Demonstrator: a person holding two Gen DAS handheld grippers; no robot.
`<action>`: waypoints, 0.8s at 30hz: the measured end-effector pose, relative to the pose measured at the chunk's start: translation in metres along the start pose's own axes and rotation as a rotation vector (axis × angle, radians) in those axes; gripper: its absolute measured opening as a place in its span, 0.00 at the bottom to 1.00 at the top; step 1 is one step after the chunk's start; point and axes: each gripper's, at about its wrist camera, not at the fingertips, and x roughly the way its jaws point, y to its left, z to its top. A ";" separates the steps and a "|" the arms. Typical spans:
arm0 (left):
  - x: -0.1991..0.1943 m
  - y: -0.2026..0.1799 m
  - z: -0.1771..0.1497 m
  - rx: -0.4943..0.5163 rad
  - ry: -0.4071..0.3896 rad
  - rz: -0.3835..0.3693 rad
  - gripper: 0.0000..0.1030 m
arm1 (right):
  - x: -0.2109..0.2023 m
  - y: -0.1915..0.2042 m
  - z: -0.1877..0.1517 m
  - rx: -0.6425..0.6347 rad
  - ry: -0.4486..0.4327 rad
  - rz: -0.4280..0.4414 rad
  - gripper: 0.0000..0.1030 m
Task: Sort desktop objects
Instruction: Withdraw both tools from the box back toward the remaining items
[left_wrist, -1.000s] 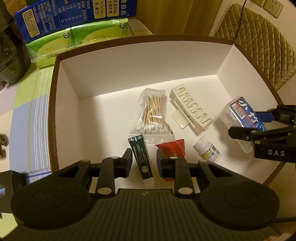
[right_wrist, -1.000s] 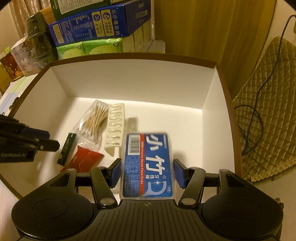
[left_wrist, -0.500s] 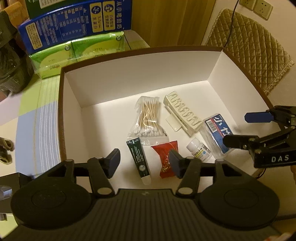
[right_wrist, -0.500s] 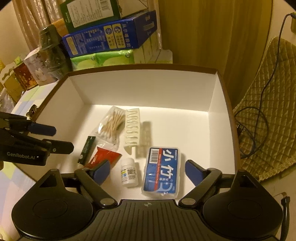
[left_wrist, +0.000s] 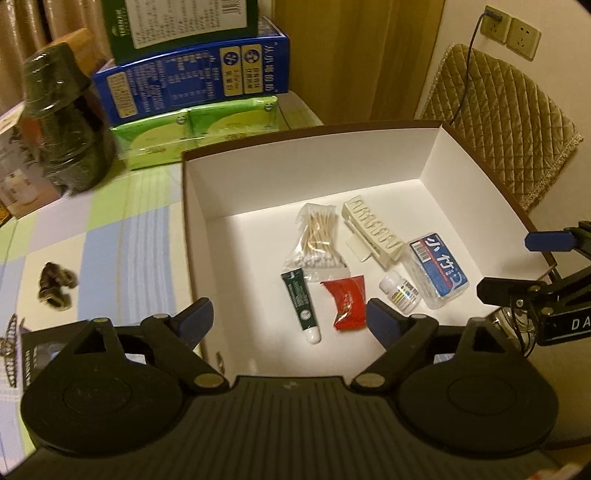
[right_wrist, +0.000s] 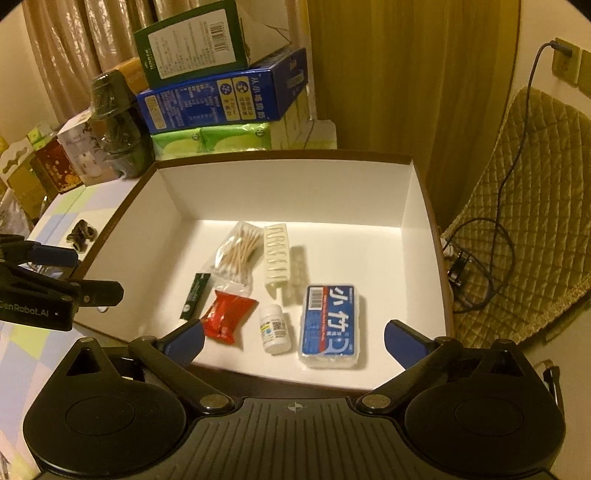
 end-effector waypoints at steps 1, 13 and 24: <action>-0.003 0.000 -0.002 -0.002 -0.003 0.007 0.85 | -0.001 0.001 -0.001 -0.001 0.000 -0.002 0.98; -0.040 -0.003 -0.032 -0.025 -0.036 0.029 0.86 | -0.024 0.026 -0.015 -0.036 -0.025 0.038 0.98; -0.071 0.007 -0.061 -0.082 -0.068 0.063 0.86 | -0.038 0.045 -0.027 -0.067 -0.038 0.073 0.98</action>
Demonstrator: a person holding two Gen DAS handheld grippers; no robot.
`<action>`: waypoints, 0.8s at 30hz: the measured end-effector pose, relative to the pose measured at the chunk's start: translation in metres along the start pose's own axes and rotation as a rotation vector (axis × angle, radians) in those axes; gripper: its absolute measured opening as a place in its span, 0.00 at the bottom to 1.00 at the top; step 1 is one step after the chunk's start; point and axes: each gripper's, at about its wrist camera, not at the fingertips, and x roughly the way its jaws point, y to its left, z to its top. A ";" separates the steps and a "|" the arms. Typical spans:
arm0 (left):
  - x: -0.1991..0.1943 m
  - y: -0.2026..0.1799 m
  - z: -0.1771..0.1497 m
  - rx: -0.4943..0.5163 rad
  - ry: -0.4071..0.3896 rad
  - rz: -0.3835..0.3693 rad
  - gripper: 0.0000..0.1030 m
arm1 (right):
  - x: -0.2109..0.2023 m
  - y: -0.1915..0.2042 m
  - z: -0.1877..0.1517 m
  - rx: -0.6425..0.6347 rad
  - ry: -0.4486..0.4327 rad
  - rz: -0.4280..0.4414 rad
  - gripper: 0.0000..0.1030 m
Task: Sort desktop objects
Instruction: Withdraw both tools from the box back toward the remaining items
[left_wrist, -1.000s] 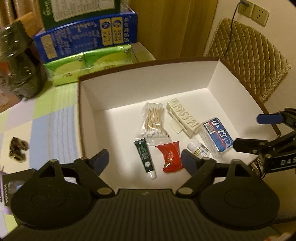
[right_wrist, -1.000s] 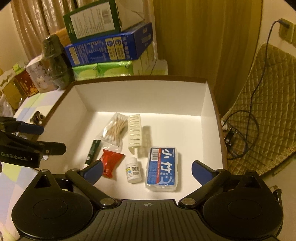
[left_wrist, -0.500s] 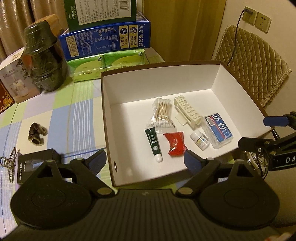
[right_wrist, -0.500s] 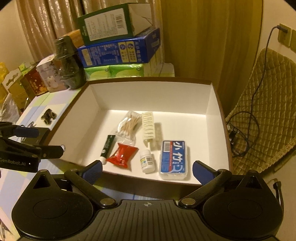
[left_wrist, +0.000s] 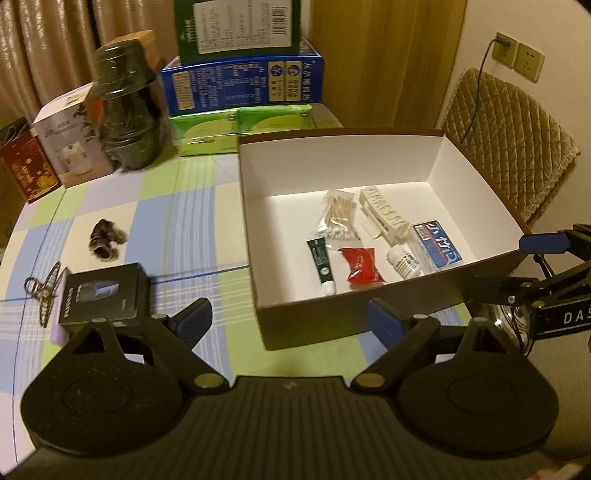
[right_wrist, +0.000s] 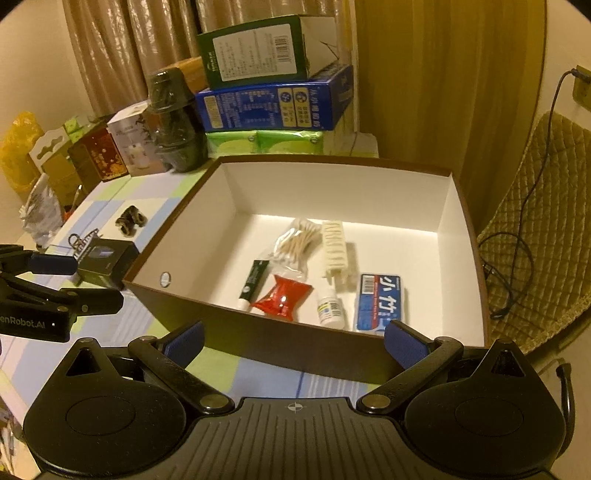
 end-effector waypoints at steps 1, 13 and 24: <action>-0.003 0.002 -0.002 -0.004 -0.003 0.002 0.86 | -0.001 0.002 -0.001 0.002 -0.001 0.002 0.98; -0.023 0.027 -0.023 0.014 0.016 -0.018 0.86 | -0.007 0.034 -0.017 0.054 0.009 -0.026 0.98; -0.029 0.065 -0.036 0.051 0.040 -0.062 0.86 | -0.003 0.080 -0.018 0.082 0.019 -0.046 0.98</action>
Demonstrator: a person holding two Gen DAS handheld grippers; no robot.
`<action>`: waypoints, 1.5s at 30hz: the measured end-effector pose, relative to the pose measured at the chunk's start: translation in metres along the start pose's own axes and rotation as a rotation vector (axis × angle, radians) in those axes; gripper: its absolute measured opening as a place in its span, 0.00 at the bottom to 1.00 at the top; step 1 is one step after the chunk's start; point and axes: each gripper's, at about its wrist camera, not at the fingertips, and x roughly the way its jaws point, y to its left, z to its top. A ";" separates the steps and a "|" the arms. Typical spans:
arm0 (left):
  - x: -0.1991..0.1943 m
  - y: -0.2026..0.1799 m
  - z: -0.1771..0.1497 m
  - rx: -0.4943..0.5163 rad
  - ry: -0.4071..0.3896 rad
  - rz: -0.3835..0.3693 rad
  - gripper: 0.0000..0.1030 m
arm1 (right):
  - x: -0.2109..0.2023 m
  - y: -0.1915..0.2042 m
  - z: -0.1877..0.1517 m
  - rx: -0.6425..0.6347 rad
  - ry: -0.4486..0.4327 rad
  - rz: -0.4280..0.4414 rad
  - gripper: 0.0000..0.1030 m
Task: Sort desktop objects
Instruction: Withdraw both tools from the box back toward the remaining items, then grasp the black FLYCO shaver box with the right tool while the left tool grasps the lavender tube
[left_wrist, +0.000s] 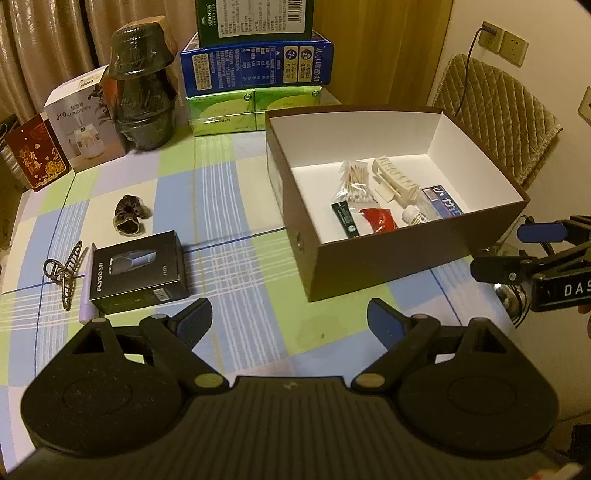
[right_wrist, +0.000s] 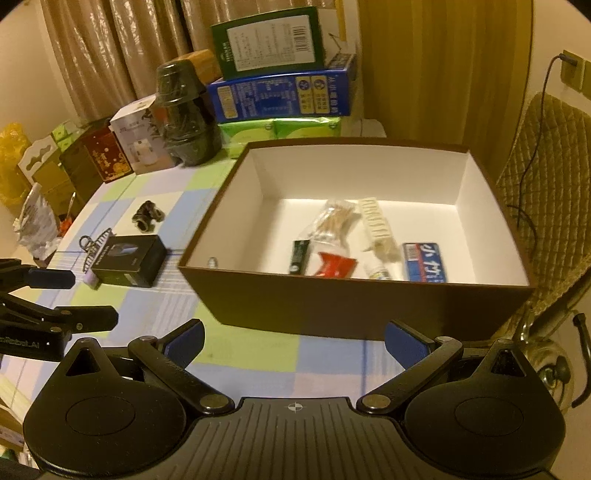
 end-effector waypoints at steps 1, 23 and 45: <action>-0.001 0.004 -0.001 0.002 0.001 -0.004 0.86 | 0.001 0.005 0.000 -0.001 0.002 0.001 0.98; -0.014 0.092 -0.024 -0.002 0.030 -0.012 0.86 | 0.037 0.106 -0.010 -0.005 0.070 0.025 0.98; -0.005 0.212 -0.048 -0.091 0.071 0.083 0.86 | 0.124 0.214 0.002 -0.135 0.093 0.137 0.98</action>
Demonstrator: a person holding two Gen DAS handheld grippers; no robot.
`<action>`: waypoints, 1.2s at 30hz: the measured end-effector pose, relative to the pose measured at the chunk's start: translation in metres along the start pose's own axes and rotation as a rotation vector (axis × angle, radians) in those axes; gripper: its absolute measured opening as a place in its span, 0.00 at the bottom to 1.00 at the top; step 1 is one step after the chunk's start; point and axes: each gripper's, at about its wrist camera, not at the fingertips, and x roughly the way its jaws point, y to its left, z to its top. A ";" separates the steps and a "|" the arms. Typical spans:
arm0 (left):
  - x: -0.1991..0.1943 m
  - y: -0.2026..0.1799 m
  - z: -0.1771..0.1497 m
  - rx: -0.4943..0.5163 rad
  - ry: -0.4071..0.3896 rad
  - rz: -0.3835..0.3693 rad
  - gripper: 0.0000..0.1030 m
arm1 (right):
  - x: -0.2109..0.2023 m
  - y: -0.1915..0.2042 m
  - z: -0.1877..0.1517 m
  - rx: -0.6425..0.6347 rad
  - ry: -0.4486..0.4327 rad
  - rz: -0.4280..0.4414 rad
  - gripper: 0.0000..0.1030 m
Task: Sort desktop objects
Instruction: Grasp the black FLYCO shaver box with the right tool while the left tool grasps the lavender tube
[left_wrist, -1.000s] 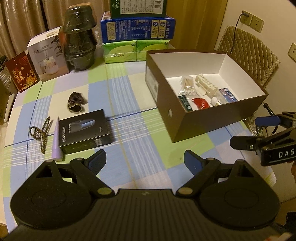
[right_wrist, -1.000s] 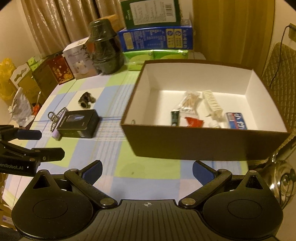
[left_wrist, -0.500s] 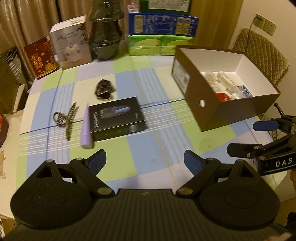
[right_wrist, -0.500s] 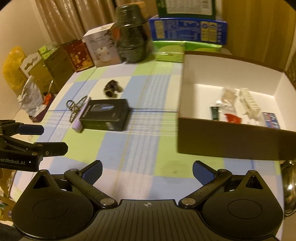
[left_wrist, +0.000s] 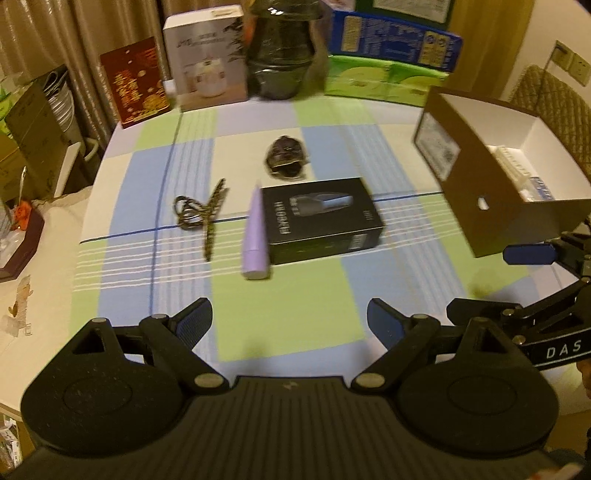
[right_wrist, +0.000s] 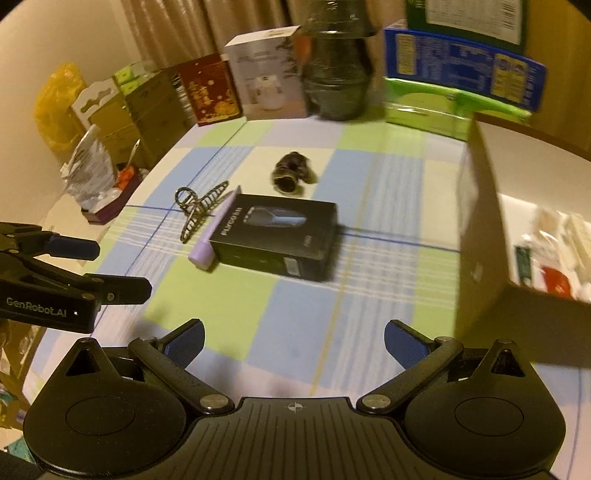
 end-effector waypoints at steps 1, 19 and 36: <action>0.004 0.004 0.001 -0.002 0.004 0.003 0.86 | 0.006 0.001 0.003 -0.013 -0.001 0.003 0.98; 0.083 0.042 0.016 -0.008 0.066 0.019 0.78 | 0.100 0.001 0.046 -0.294 0.088 0.008 0.98; 0.113 0.056 0.019 -0.039 0.120 0.023 0.77 | 0.158 0.018 0.071 -0.770 0.144 0.064 0.98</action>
